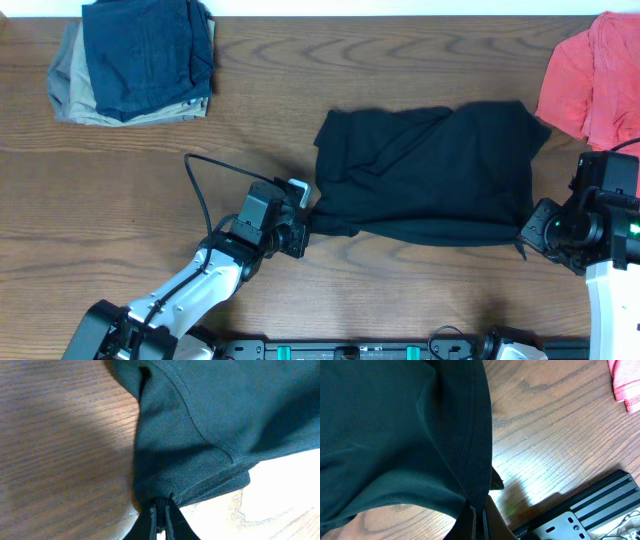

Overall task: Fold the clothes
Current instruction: 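Stretch the shirt between both grippers, pulling left gripper leftward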

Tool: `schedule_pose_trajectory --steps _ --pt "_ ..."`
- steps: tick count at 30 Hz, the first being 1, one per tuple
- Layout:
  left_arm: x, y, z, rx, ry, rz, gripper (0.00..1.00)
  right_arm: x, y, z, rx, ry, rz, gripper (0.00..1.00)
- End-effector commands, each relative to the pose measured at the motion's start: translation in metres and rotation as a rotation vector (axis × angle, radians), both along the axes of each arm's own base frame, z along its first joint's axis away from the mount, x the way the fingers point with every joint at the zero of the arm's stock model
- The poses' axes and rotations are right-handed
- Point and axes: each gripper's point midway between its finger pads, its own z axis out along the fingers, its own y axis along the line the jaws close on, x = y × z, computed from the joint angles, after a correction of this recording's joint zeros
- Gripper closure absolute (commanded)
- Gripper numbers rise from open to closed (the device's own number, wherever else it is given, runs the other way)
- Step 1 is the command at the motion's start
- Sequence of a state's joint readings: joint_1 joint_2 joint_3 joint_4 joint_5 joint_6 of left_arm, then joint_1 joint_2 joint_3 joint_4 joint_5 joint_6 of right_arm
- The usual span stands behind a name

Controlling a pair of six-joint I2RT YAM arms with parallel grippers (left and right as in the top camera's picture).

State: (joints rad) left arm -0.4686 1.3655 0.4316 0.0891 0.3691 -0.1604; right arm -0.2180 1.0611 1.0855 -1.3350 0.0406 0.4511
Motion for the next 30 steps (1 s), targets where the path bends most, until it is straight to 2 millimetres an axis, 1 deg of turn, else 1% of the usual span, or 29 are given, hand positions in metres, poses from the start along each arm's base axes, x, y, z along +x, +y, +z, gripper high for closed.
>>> schedule_pose_trajectory --steps 1,4,6,9,12,15,18,22,24,26,27,28,30 --pt "0.003 -0.006 0.008 -0.029 -0.013 -0.016 0.94 0.004 -0.002 0.005 -0.008 -0.023 0.010 0.99" --pt "0.006 -0.008 0.023 -0.051 -0.058 -0.016 0.94 0.007 -0.001 0.007 -0.005 -0.040 0.012 0.99" --pt "0.009 -0.009 0.043 -0.074 -0.104 -0.016 0.94 0.009 -0.002 0.012 -0.010 -0.052 0.018 0.99" --pt "0.012 -0.009 0.086 -0.107 -0.192 -0.008 0.94 0.015 -0.003 0.028 -0.022 -0.092 0.027 0.99" --pt "0.012 0.001 0.129 -0.108 -0.282 0.026 0.94 0.021 -0.003 0.051 -0.034 -0.148 0.039 0.99" --pt "0.007 0.018 0.168 -0.072 -0.363 0.071 0.94 0.023 -0.002 0.077 -0.037 -0.205 0.043 0.99" --pt "-0.001 0.038 0.196 -0.016 -0.421 0.111 0.94 0.023 0.003 0.099 -0.034 -0.251 0.077 0.99" --pt "-0.013 0.071 0.237 0.090 -0.495 0.183 0.94 0.019 0.005 0.121 -0.043 -0.290 0.087 0.99" --pt "-0.018 0.086 0.257 0.145 -0.530 0.218 0.94 0.018 0.005 0.129 -0.047 -0.308 0.087 0.99" --pt "-0.021 0.097 0.269 0.180 -0.538 0.250 0.94 0.018 0.005 0.133 -0.049 -0.318 0.087 0.99" --pt "-0.023 0.098 0.270 0.185 -0.533 0.250 0.94 0.018 0.005 0.133 -0.049 -0.318 0.087 0.99" --pt "-0.024 0.099 0.268 0.189 -0.525 0.248 0.94 0.017 0.005 0.132 -0.048 -0.313 0.087 0.99" --pt "-0.028 0.100 0.257 0.208 -0.479 0.240 0.94 0.016 0.005 0.130 -0.045 -0.301 0.087 0.99"
